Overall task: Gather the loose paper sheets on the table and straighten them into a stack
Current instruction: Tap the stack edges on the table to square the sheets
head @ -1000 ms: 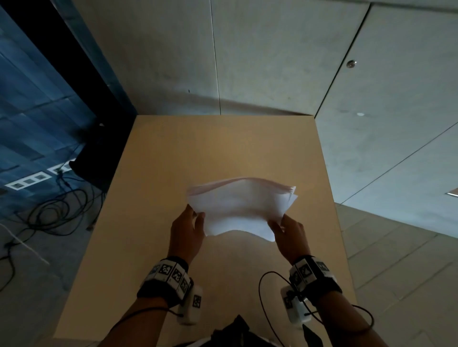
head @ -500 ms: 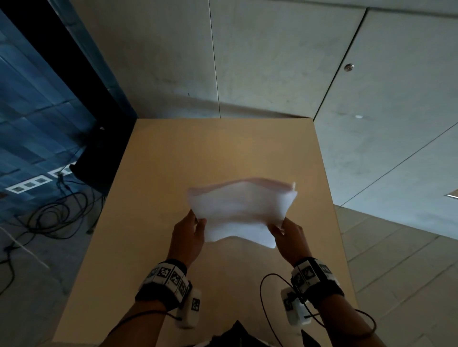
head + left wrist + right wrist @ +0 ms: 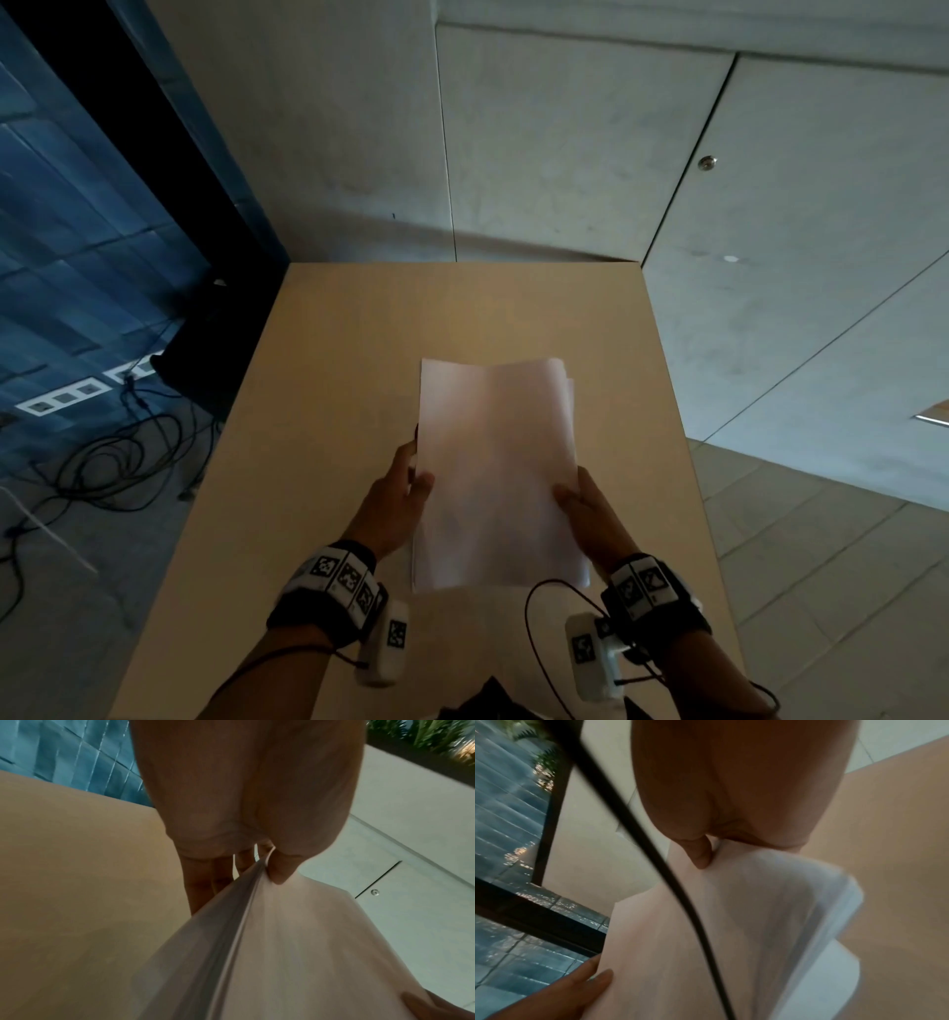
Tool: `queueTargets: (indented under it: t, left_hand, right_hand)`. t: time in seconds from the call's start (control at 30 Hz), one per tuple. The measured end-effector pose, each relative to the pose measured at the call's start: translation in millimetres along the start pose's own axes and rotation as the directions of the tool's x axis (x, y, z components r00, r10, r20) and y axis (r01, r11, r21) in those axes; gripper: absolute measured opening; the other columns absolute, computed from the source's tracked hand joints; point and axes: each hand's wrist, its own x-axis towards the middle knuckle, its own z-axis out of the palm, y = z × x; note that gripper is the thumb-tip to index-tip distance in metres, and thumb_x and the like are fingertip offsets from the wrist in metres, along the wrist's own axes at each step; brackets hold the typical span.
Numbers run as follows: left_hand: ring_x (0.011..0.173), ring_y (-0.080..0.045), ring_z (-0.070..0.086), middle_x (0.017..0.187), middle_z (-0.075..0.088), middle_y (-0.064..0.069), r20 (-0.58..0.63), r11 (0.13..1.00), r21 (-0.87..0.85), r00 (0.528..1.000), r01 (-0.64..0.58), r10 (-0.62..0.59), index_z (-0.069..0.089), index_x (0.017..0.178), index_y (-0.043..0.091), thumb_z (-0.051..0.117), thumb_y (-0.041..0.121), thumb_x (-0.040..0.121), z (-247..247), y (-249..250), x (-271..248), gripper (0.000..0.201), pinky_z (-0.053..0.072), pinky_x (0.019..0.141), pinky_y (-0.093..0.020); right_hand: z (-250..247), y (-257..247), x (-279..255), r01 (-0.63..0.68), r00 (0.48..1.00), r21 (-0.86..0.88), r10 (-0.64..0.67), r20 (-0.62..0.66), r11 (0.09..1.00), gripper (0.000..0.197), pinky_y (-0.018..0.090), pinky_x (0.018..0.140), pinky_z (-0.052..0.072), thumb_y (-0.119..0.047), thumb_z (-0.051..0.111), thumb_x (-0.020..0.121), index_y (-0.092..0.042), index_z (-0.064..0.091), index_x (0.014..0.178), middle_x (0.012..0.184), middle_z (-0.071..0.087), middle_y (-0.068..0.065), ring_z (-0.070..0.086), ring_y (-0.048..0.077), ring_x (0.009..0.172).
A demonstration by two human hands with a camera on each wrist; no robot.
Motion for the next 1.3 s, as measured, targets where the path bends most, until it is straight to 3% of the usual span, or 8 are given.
queueTargets:
  t: [0.13, 0.27, 0.33, 0.57, 0.77, 1.0, 1.2, 1.3]
  left_hand:
    - [0.135, -0.020, 0.039, 0.149, 0.039, -0.001, 0.149, 0.990, -0.108, 0.986, 0.092, -0.075, 0.012, 0.145, 0.042, 0.053, 0.031, 0.094, 5.1, -18.4, -10.7, 0.067, 0.043, 0.103, -0.047]
    - [0.129, -0.027, 0.045, 0.143, 0.045, -0.008, 0.141, 0.977, -0.142, 0.980, 0.159, -0.139, 0.016, 0.142, 0.047, 0.053, 0.029, 0.092, 3.1, -29.0, -11.6, 0.065, 0.058, 0.072, -0.039]
    - [0.125, -0.029, 0.048, 0.140, 0.047, -0.007, 0.139, 0.974, -0.147, 0.979, 0.171, -0.151, 0.019, 0.141, 0.048, 0.053, 0.027, 0.093, 1.4, -29.1, -10.8, 0.062, 0.057, 0.067, -0.038]
    - [0.124, -0.022, 0.050, 0.136, 0.050, 0.001, 0.086, 0.968, -0.234, 0.993, 0.095, -0.076, 0.025, 0.139, 0.048, 0.052, 0.026, 0.095, -7.5, -22.7, -5.7, 0.056, 0.050, 0.093, -0.048]
    - [0.110, 0.000, 0.053, 0.121, 0.053, 0.017, -0.017, 0.954, -0.300, 0.999, 0.022, -0.029, 0.028, 0.141, 0.039, 0.048, 0.017, 0.098, -13.8, -9.0, 4.4, 0.053, 0.046, 0.081, -0.017]
    - [0.123, -0.014, 0.046, 0.135, 0.047, 0.003, -0.041, 0.984, -0.178, 0.999, 0.015, -0.022, 0.025, 0.144, 0.040, 0.048, 0.024, 0.098, -8.3, -9.4, 14.0, 0.054, 0.042, 0.100, -0.037]
    - [0.126, -0.026, 0.048, 0.140, 0.049, -0.006, 0.053, 0.989, -0.077, 0.991, 0.125, -0.121, 0.020, 0.147, 0.035, 0.045, 0.016, 0.098, 2.2, -9.2, 27.0, 0.058, 0.041, 0.103, -0.039]
    - [0.120, -0.027, 0.052, 0.138, 0.051, -0.007, 0.054, 0.985, -0.054, 0.985, 0.167, -0.164, 0.021, 0.146, 0.037, 0.044, 0.014, 0.096, 7.4, -11.9, 36.2, 0.060, 0.043, 0.099, -0.037]
  right_hand:
    - [2.0, 12.2, -4.2, -0.033, 0.999, -0.049, 0.034, 0.029, 0.998, 0.027, 0.049, 0.100, 0.045, -0.017, 0.044, 0.097, -0.017, 0.047, 0.124, 0.122, 0.058, 0.011, 0.055, 0.028, 0.111]
    - [1.7, 18.3, -3.7, -0.065, 0.988, -0.053, 0.072, 0.138, 0.996, 0.036, 0.054, 0.102, 0.044, -0.022, 0.049, 0.096, -0.023, 0.038, 0.130, 0.128, 0.054, 0.010, 0.054, 0.029, 0.115]
    - [2.7, 16.7, -3.6, -0.088, 0.974, -0.047, 0.096, 0.205, 0.995, 0.049, 0.054, 0.101, 0.046, -0.016, 0.057, 0.092, -0.025, 0.031, 0.133, 0.130, 0.050, 0.010, 0.052, 0.030, 0.118]
    - [-7.7, 1.5, 6.0, -0.146, 0.943, 0.058, 0.122, 0.309, 0.988, 0.083, 0.052, 0.092, 0.053, -0.004, 0.072, 0.076, -0.032, 0.025, 0.139, 0.132, 0.050, 0.009, 0.053, 0.032, 0.119]
    - [-15.2, 1.8, 14.0, -0.249, 0.913, 0.162, 0.175, 0.369, 0.955, 0.086, 0.058, 0.090, 0.052, -0.012, 0.080, 0.067, -0.039, 0.038, 0.137, 0.128, 0.062, 0.009, 0.059, 0.035, 0.117]
    - [-9.5, -3.7, 17.1, -0.240, 0.924, 0.006, 0.226, 0.308, 0.971, 0.074, 0.041, 0.064, 0.057, -0.005, 0.069, 0.079, -0.033, 0.033, 0.138, 0.122, 0.064, 0.013, 0.064, 0.031, 0.105]
    - [2.6, 10.3, 36.0, -0.281, 0.916, -0.094, 0.296, 0.271, 0.955, 0.074, 0.036, 0.069, 0.053, 0.007, 0.061, 0.081, -0.022, 0.029, 0.141, 0.127, 0.058, 0.019, 0.056, 0.033, 0.113]
    - [7.0, 20.2, 46.4, -0.306, 0.916, -0.148, 0.333, 0.224, 0.941, 0.076, 0.047, 0.088, 0.051, 0.006, 0.063, 0.079, -0.023, 0.028, 0.140, 0.128, 0.057, 0.019, 0.055, 0.035, 0.117]
